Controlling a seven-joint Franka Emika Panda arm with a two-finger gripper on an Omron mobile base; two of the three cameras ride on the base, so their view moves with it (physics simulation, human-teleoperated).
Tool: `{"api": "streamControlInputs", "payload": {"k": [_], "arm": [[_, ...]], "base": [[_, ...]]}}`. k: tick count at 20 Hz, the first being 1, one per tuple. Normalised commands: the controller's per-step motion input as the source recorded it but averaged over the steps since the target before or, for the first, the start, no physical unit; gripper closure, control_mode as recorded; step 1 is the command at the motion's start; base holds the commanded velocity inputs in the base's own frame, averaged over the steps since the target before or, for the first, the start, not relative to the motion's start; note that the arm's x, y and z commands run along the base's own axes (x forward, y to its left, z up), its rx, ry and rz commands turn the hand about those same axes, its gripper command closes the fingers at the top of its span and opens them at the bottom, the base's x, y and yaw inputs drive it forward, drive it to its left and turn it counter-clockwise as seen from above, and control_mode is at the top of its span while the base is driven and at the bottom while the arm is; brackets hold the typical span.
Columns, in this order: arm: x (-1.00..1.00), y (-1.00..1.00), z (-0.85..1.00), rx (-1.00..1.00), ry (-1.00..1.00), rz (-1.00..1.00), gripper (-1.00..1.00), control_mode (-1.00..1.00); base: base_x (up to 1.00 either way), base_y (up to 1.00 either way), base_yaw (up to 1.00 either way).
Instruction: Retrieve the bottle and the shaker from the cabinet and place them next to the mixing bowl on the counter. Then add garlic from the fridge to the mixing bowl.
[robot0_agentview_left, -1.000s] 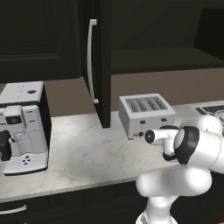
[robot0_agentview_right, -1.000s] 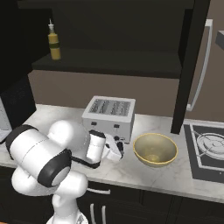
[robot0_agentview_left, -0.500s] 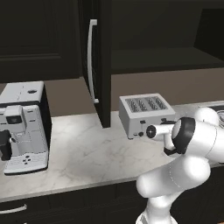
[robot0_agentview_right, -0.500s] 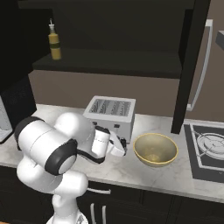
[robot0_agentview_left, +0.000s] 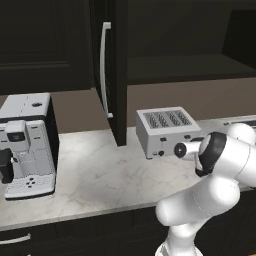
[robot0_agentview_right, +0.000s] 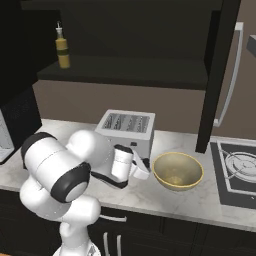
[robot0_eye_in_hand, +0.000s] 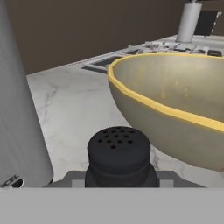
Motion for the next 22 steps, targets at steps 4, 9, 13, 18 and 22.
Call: {"api": "streamControlInputs", "payload": {"k": [4, 9, 13, 18, 22], "arm": [[0.00, -0.01, 0.00, 0.00, 0.00, 0.00, -1.00, -1.00], [0.00, 0.00, 0.00, 0.00, 0.00, 0.00, -1.00, -1.00], [-0.03, 0.01, 0.00, 0.00, 0.00, 0.00, -1.00, -1.00], [-0.13, 0.16, 0.24, 0.00, 0.00, 0.00, -1.00, -1.00], [-0.06, 0.19, 0.57, 0.00, 0.00, 0.00, -1.00, -1.00]], "base": [[0.00, 0.00, 0.00], [0.00, 0.00, 0.00], [0.00, 0.00, 0.00], [0.00, 0.00, 0.00], [0.00, 0.00, 0.00]]}}
